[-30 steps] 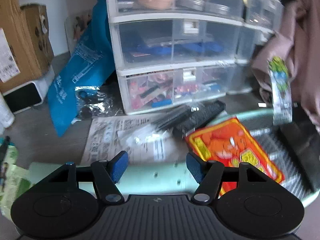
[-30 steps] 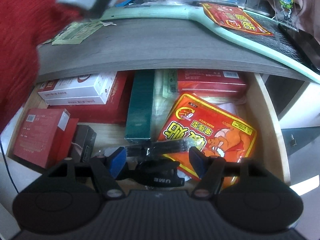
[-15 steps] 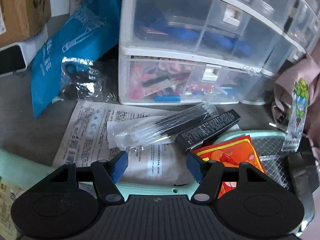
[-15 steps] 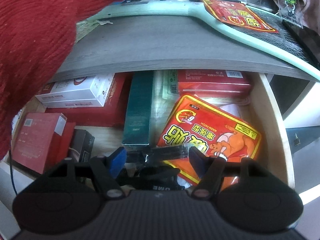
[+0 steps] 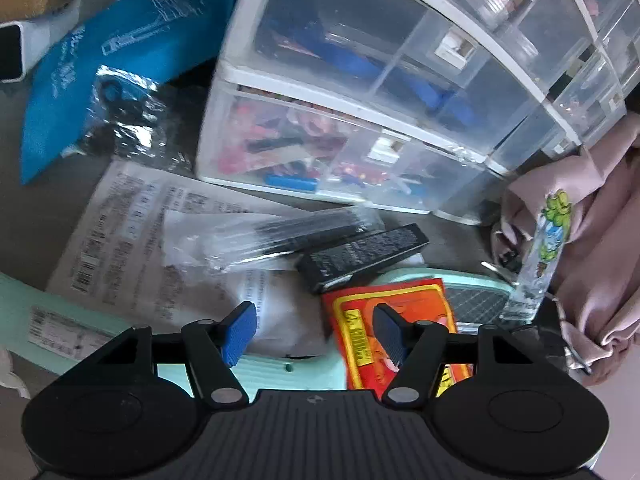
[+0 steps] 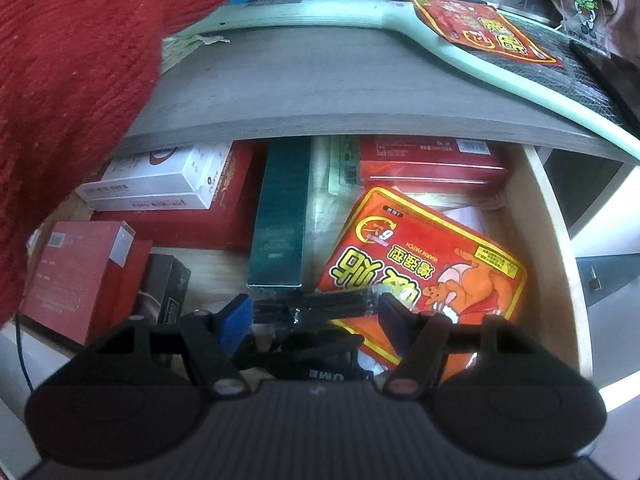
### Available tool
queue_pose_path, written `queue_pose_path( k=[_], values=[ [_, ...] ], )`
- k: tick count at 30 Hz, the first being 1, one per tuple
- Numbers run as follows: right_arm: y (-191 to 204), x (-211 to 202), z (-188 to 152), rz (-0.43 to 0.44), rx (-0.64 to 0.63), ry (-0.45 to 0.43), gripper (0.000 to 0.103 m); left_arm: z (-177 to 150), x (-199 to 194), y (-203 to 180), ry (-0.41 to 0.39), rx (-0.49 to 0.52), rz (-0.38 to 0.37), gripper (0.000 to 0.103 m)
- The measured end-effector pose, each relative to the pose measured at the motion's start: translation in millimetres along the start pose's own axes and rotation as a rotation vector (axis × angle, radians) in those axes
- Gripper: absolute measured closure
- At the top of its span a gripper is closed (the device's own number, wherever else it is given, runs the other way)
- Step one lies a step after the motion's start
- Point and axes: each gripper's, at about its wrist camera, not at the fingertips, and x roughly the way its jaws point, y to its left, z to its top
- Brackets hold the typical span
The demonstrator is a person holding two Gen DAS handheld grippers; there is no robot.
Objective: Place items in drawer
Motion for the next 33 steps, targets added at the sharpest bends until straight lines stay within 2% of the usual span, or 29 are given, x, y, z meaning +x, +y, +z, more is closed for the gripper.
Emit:
queue_pose_path(
  k=[6,13,19,28,29,30,33],
  values=[
    [-1.0,-0.1,-0.5,-0.002,-0.002,0.002,0.034,-0.5,5.5,1.0,-0.003,-0.083,-0.096,0.036],
    [-1.0,0.6,-0.7,-0.002,-0.007,0.005,0.034,-2.6,8.9,-3.1,-0.017,-0.131,-0.189,0.036],
    [-1.2,1.7,-1.2,-0.004,-0.01,0.01,0.034,-4.8,10.3,-6.3,-0.03,-0.151,-0.216,0.037],
    [-3.5,2.1,-1.5,-0.001,-0.021,0.017,0.034,-6.4,8.3,-9.5,-0.04,-0.137,-0.209,0.041],
    [-3.8,2.0,-1.5,-0.001,-0.023,0.017,0.034,-6.8,7.9,-10.7,-0.042,-0.131,-0.205,0.05],
    [-4.2,2.0,-1.4,0.0,-0.024,0.018,0.034,-6.9,7.6,-10.9,-0.046,-0.132,-0.201,0.066],
    [-5.3,1.7,-1.3,0.002,-0.028,0.019,0.034,-7.5,13.1,-10.2,-0.009,-0.151,-0.217,0.086]
  ],
)
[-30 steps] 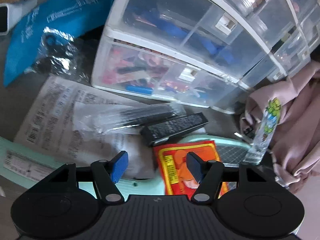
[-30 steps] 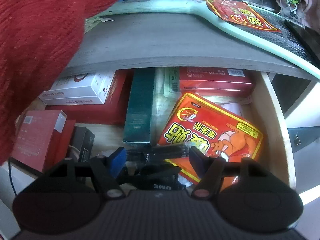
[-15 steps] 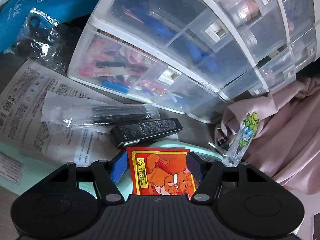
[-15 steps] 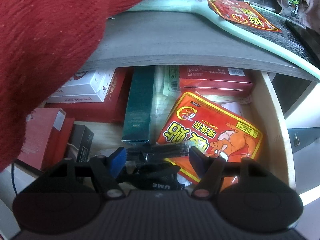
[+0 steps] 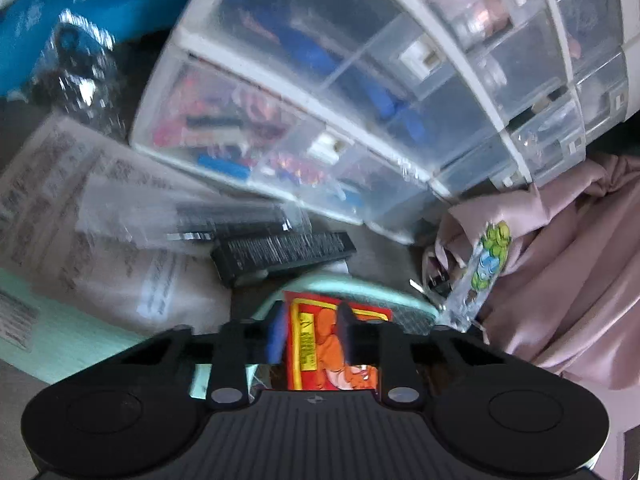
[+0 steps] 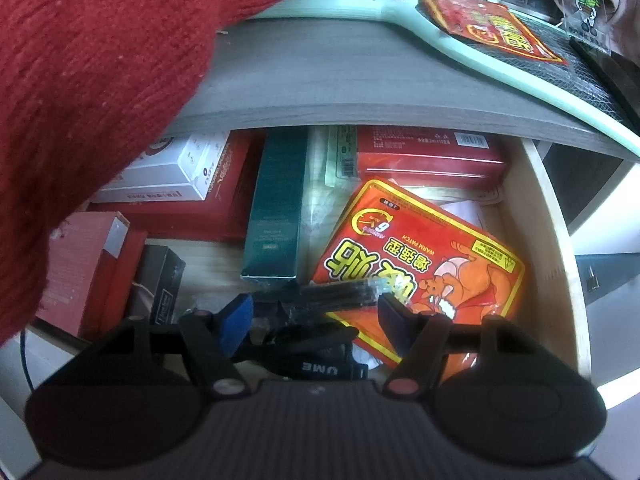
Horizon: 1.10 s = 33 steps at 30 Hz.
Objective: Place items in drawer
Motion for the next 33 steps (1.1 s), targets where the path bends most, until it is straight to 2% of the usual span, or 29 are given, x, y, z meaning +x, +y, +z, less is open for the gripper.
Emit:
queue_pose_path(
  k=[2,3,5,7,11,20,22,25,27,28,29,33],
  values=[
    [-0.7,-0.2,0.1,0.002,-0.003,0.001,0.034,-4.0,7.6,-1.2,0.033,0.016,0.006,0.099],
    [-0.9,-0.4,-0.1,0.002,-0.003,0.0,0.034,-7.7,8.4,-3.8,0.021,0.04,0.025,0.103],
    [-1.1,-0.9,-0.5,0.003,-0.003,-0.002,0.034,-10.5,8.1,-5.7,0.016,0.059,0.028,0.103],
    [-1.7,-1.0,-1.4,0.0,-0.001,-0.001,0.034,-11.3,9.9,-2.0,0.05,0.014,-0.016,0.103],
    [-3.3,-0.7,-3.6,-0.003,0.008,0.001,0.034,-17.6,6.8,-10.3,0.047,0.072,0.003,0.103],
    [-16.9,-10.8,-1.3,-0.023,0.054,-0.052,0.034,-24.3,-1.1,-15.8,0.064,0.101,-0.004,0.103],
    [-20.7,-11.5,-1.2,-0.029,0.066,-0.057,0.034,-25.8,-5.9,-14.3,0.083,0.077,-0.006,0.1],
    [-23.6,-13.0,-1.3,-0.031,0.074,-0.065,0.034,-33.0,-15.4,-10.6,0.122,0.063,-0.029,0.091],
    [-23.7,-12.7,-1.6,-0.028,0.076,-0.065,0.034,-39.6,-20.9,-7.2,0.143,0.048,-0.039,0.078],
    [-23.1,-11.7,-1.6,-0.026,0.074,-0.062,0.034,-43.2,-23.9,-5.2,0.151,0.04,-0.044,0.068],
    [-22.3,-10.9,-1.6,-0.024,0.071,-0.059,0.034,-46.9,-26.9,-3.1,0.159,0.031,-0.048,0.064],
    [-17.8,-11.3,-2.5,-0.015,0.056,-0.058,0.034,-59.1,-31.9,-1.3,0.182,0.022,-0.084,0.058]
  ],
)
